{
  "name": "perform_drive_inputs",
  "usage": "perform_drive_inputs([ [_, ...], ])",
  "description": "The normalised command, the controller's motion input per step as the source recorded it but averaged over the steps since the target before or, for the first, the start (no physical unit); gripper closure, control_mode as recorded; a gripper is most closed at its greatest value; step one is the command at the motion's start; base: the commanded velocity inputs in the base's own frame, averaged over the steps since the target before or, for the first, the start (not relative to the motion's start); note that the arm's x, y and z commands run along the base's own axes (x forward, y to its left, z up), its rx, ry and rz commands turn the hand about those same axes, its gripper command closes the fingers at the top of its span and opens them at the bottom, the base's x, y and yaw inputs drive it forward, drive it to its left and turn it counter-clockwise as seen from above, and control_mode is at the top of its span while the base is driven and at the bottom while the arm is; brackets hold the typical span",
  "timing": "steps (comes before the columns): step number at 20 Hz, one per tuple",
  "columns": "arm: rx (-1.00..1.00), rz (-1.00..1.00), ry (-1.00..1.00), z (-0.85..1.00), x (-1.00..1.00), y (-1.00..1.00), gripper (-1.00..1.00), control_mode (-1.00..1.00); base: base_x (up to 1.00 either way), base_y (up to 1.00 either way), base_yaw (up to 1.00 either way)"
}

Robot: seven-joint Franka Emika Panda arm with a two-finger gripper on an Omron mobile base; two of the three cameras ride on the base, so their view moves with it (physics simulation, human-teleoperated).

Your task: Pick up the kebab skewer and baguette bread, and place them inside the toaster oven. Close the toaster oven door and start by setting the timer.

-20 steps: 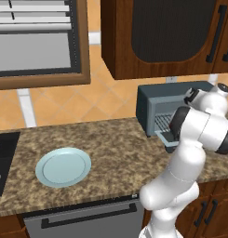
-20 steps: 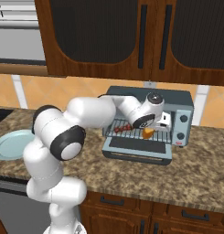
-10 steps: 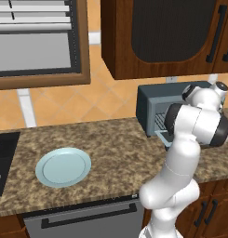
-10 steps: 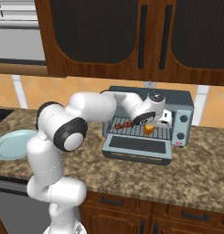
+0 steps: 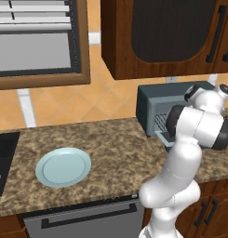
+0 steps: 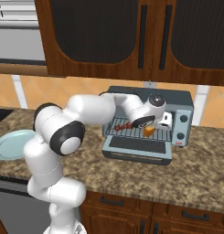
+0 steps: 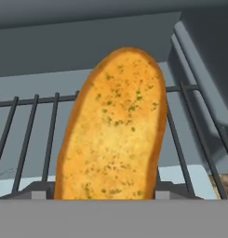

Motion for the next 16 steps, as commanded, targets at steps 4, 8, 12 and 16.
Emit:
perform_drive_inputs([
  [4,-0.02,0.00,-0.07,-0.04,-0.19,0.00,-1.00,-1.00,0.00,0.00,0.00],
  [8,0.00,0.00,-0.02,0.00,0.00,-0.03,-1.00,-1.00,0.00,0.00,0.00],
  [12,0.00,0.00,-0.02,0.16,-0.06,0.00,-1.00,-1.00,0.00,0.00,0.00],
  [16,0.00,0.00,-0.04,0.56,-0.43,-0.01,-1.00,-1.00,0.00,0.00,0.00],
])
